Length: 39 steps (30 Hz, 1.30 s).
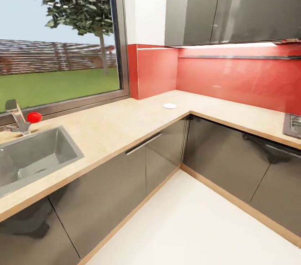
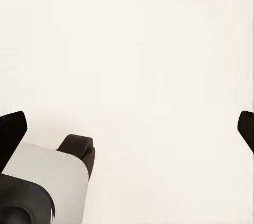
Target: Set up a coffee station on the kitchen countertop: keep the coffee maker on the countertop, move the bottle of coffee from the kitchen shelf to the counter next to the coffee maker, place a paper coffee filter on top of the coffee maker, put the saucer next to the coffee maker with the coffee cup on the saucer, and place the electric kettle next to the coffee maker.
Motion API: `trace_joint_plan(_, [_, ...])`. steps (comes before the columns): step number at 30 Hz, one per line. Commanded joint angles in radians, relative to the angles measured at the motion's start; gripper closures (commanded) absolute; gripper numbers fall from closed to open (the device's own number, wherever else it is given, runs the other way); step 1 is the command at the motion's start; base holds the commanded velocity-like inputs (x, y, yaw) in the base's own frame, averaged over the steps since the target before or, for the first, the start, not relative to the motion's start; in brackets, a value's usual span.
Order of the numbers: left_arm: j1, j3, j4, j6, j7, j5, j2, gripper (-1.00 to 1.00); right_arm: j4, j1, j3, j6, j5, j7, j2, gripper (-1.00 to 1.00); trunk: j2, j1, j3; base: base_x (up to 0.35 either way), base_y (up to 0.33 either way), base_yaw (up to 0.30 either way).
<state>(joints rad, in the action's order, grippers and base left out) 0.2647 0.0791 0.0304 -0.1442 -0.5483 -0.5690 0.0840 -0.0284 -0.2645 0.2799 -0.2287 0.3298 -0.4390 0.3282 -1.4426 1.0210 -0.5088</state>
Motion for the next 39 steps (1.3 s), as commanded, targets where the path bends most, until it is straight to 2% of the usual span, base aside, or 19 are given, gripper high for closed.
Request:
trace_joint_plan(1, [0.001,0.008,-0.001,-0.006,-0.002,-0.006,0.0,-1.0,0.001,-0.001,0.009,-0.003,0.009,-0.003,0.0,-1.0,0.0,0.0,-0.001,0.124,-0.316,-0.246])
trace_joint_plan(8, [0.001,0.009,-0.001,-0.006,-0.002,-0.006,0.0,-1.0,0.0,-0.001,0.009,-0.003,0.009,-0.001,0.0,-1.0,0.0,0.0,-0.001,0.133,-0.316,-0.111])
trace_joint_plan(16, [0.001,0.008,-0.001,-0.006,-0.002,-0.006,0.0,-1.0,0.0,-0.001,0.009,-0.003,0.009,-0.001,0.0,-1.0,0.0,0.0,-0.001,0.16,-0.316,0.024])
trace_joint_plan(39, [0.001,0.008,-0.001,-0.006,-0.002,-0.006,0.0,-1.0,-0.001,-0.001,0.007,-0.002,0.011,0.033,0.0,-1.0,0.0,0.0,-0.001,0.163,-0.316,0.24])
